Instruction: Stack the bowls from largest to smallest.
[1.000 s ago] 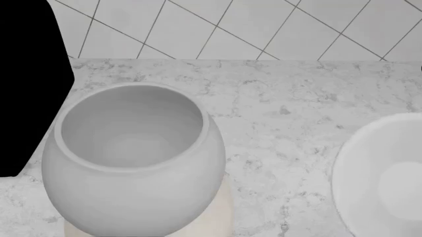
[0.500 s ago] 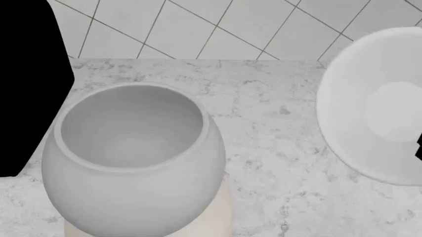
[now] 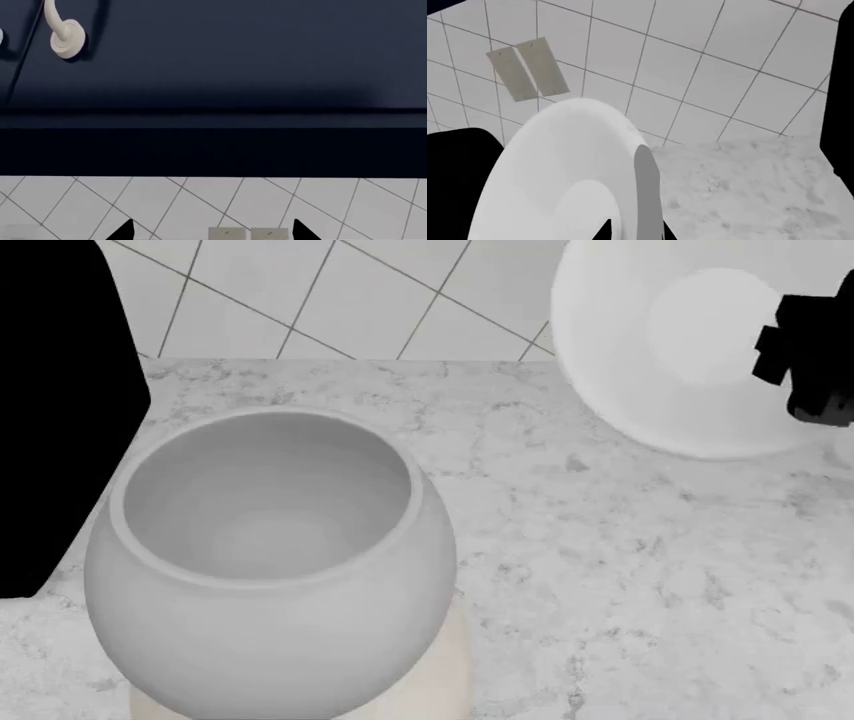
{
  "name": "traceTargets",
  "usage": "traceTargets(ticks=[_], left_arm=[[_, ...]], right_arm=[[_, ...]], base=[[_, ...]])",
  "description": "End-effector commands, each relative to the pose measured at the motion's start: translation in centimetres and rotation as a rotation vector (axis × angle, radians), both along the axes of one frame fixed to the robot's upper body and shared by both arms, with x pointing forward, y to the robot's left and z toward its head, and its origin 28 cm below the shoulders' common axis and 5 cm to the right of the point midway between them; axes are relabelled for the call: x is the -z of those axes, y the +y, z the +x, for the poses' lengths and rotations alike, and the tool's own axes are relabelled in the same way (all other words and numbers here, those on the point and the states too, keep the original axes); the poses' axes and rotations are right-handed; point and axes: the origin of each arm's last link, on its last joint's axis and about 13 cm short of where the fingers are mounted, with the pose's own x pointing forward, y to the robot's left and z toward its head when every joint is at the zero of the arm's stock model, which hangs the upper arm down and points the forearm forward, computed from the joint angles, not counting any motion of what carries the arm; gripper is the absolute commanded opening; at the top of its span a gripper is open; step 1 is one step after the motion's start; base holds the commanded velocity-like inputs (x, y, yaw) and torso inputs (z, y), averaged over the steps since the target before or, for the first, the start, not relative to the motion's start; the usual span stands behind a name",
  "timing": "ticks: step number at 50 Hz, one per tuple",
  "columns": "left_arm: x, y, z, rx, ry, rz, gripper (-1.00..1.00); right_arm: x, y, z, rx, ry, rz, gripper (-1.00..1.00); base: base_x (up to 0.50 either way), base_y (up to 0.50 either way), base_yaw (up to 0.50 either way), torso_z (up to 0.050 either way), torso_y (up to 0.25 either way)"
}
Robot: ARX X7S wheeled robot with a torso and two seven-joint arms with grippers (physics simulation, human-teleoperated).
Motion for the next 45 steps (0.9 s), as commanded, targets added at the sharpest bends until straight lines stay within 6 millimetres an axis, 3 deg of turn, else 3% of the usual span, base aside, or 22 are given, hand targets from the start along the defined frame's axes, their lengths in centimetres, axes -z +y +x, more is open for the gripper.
traceTargets(ticks=[1,28,45], left_arm=[[-0.3,0.4,-0.1,-0.038,-0.024,0.008,1.0],[-0.2,1.0,-0.3,-0.056,-0.024,0.0,1.0],[-0.4,1.0,-0.6,-0.059,-0.031,-0.002,1.0]], right_arm=[[-2.3,1.7,1.5,-0.094,-0.027,-0.034,-1.0],[-4.1,6.1,5.2,-0.279,-0.025,-0.105,-1.0],[-4.2,7.9,6.1,-0.362,-0.014,-0.131,-1.0]], base=[[0.0,0.0,0.0,0.0,0.0],[0.0,0.0,0.0,0.0,0.0],[0.0,0.0,0.0,0.0,0.0]])
